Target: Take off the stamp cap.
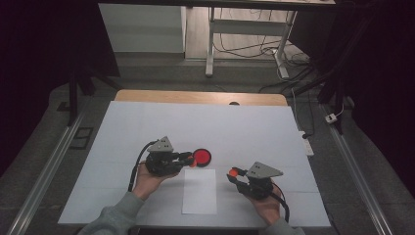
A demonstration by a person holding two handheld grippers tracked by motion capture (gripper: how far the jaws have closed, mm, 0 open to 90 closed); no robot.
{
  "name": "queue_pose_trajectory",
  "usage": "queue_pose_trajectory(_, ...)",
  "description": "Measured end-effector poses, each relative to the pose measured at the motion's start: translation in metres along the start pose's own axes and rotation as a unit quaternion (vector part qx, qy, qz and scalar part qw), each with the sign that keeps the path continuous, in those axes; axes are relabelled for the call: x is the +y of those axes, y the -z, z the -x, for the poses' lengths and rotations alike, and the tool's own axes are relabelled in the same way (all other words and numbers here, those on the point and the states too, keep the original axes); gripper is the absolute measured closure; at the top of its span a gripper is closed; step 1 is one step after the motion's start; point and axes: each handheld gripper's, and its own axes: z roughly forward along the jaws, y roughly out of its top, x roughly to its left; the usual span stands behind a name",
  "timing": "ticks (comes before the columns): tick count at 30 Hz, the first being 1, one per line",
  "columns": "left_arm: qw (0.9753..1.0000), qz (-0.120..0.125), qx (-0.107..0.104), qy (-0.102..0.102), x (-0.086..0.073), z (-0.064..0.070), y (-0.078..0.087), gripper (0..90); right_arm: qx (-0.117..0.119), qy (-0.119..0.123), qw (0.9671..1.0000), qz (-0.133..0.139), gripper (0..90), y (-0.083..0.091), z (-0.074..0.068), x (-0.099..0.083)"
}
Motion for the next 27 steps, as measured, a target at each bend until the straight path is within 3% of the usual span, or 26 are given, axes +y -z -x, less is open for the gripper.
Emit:
queue_pose_trajectory(19, 1.0, -0.005, -0.001, -0.005, 0.001, 0.002, -0.004, 72.5, -0.06, -0.029, 0.9977, -0.003, 64.6, 0.049, 0.026, -0.026)
queue_pose_trajectory(27, 0.9998, -0.017, -0.005, -0.013, 0.002, 0.005, -0.014, 72.5, -0.064, -0.022, 0.9977, -0.01, 64.6, 0.05, 0.028, -0.03)
